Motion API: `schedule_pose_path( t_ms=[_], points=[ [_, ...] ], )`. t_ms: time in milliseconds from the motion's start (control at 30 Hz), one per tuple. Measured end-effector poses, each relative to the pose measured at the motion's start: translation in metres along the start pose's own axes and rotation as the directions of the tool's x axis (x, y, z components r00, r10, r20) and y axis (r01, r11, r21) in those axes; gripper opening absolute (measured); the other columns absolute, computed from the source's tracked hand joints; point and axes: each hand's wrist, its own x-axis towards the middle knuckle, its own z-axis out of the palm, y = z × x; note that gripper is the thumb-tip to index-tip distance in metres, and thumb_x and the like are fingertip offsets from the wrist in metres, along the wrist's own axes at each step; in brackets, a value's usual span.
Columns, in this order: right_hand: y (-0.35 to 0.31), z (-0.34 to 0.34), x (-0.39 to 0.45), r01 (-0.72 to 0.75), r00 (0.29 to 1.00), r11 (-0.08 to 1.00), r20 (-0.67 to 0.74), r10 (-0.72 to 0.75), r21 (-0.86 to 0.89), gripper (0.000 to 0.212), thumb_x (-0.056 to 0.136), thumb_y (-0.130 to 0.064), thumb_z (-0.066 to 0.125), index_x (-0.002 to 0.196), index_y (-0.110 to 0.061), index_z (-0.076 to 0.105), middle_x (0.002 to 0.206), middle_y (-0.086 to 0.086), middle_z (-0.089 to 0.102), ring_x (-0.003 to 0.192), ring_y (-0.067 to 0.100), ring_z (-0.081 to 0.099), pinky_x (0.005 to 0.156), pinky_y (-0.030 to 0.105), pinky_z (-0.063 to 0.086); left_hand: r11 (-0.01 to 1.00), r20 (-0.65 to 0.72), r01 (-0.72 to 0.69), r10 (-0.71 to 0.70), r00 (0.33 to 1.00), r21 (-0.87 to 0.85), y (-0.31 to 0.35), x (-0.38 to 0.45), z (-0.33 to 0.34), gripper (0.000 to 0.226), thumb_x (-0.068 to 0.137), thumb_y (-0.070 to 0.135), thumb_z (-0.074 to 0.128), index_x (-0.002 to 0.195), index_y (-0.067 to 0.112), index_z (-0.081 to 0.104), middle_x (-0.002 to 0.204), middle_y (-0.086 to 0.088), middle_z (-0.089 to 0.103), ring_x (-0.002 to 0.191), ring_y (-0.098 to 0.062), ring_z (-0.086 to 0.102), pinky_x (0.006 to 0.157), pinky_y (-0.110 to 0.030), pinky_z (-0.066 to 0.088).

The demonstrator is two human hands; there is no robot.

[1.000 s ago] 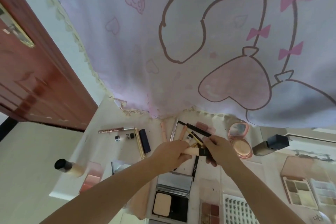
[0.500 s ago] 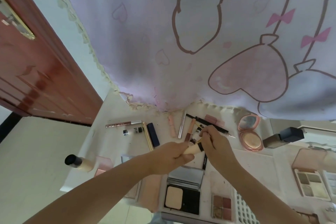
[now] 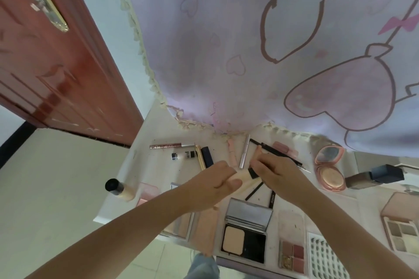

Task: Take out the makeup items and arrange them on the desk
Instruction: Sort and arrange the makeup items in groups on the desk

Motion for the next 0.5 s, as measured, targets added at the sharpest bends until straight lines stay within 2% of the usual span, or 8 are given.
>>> schedule_pose_path(
  t_ms=[100, 200, 267, 333, 400, 433, 500],
  points=[
    [0.001, -0.002, -0.004, 0.070, 0.995, 0.995, 0.066, -0.075, 0.075, 0.026, 0.088, -0.017, 0.051, 0.074, -0.039, 0.051, 0.057, -0.015, 0.054, 0.053, 0.000, 0.049, 0.054, 0.013, 0.042, 0.995, -0.078, -0.006, 0.014, 0.997, 0.095, 0.000, -0.006, 0.005, 0.014, 0.093, 0.031, 0.044, 0.090, 0.018, 0.047, 0.076, 0.015, 0.031, 0.066, 0.000, 0.034, 0.061, -0.008, 0.031],
    [0.004, -0.007, -0.008, 0.186, 0.976, 0.971, 0.085, -0.200, 0.153, 0.031, 0.084, -0.004, 0.054, 0.079, -0.034, 0.059, 0.086, -0.011, 0.058, 0.081, 0.005, 0.058, 0.077, 0.021, 0.051, 0.997, -0.143, 0.022, -0.012, 0.990, 0.068, 0.001, -0.012, 0.010, 0.023, 0.091, 0.030, 0.048, 0.104, 0.011, 0.055, 0.075, 0.013, 0.035, 0.067, 0.001, 0.036, 0.066, -0.011, 0.033],
    [0.008, -0.010, -0.009, 0.223, 0.964, 0.949, 0.097, -0.249, 0.223, 0.028, 0.083, -0.003, 0.054, 0.087, -0.030, 0.061, 0.094, -0.009, 0.059, 0.088, 0.004, 0.060, 0.080, 0.017, 0.051, 0.995, -0.159, 0.054, -0.040, 0.986, 0.081, 0.003, -0.016, 0.015, 0.024, 0.091, 0.029, 0.048, 0.104, 0.010, 0.056, 0.077, 0.010, 0.039, 0.067, 0.001, 0.037, 0.069, -0.013, 0.036],
    [0.007, -0.012, -0.009, 0.146, 0.974, 0.961, 0.135, -0.181, 0.233, 0.027, 0.087, -0.010, 0.054, 0.093, -0.037, 0.053, 0.085, -0.012, 0.061, 0.076, -0.003, 0.061, 0.069, 0.010, 0.049, 0.990, -0.196, 0.096, -0.074, 0.978, 0.104, 0.005, -0.020, 0.021, 0.024, 0.092, 0.030, 0.046, 0.104, 0.011, 0.056, 0.082, 0.008, 0.042, 0.070, -0.001, 0.038, 0.071, -0.013, 0.037],
    [0.006, -0.011, -0.006, 0.143, 0.972, 0.989, 0.182, -0.148, 0.041, 0.018, 0.090, -0.024, 0.047, 0.078, -0.037, 0.051, 0.063, -0.011, 0.056, 0.050, -0.002, 0.054, 0.052, 0.008, 0.042, 0.981, -0.234, 0.132, -0.097, 0.967, 0.141, 0.010, -0.024, 0.025, 0.025, 0.092, 0.031, 0.045, 0.104, 0.012, 0.055, 0.083, 0.009, 0.041, 0.070, 0.001, 0.037, 0.069, -0.009, 0.035],
    [0.005, -0.011, -0.004, 0.175, 0.965, 0.982, 0.211, -0.157, -0.067, 0.020, 0.091, -0.028, 0.045, 0.072, -0.034, 0.051, 0.057, -0.011, 0.052, 0.045, 0.000, 0.048, 0.048, 0.010, 0.039, 0.975, -0.244, 0.148, -0.104, 0.964, 0.166, 0.013, -0.027, 0.027, 0.025, 0.093, 0.033, 0.044, 0.103, 0.012, 0.055, 0.081, 0.010, 0.039, 0.068, 0.002, 0.036, 0.066, -0.006, 0.033],
    [0.001, -0.014, -0.004, 0.227, 0.946, 0.969, 0.260, -0.195, -0.096, 0.016, 0.090, -0.024, 0.049, 0.078, -0.032, 0.055, 0.060, -0.013, 0.052, 0.049, 0.000, 0.049, 0.051, 0.010, 0.041, 0.962, -0.249, 0.178, -0.124, 0.960, 0.207, 0.018, -0.033, 0.029, 0.026, 0.094, 0.034, 0.042, 0.100, 0.012, 0.055, 0.075, 0.013, 0.036, 0.069, -0.001, 0.036, 0.062, -0.004, 0.031]
  ],
)
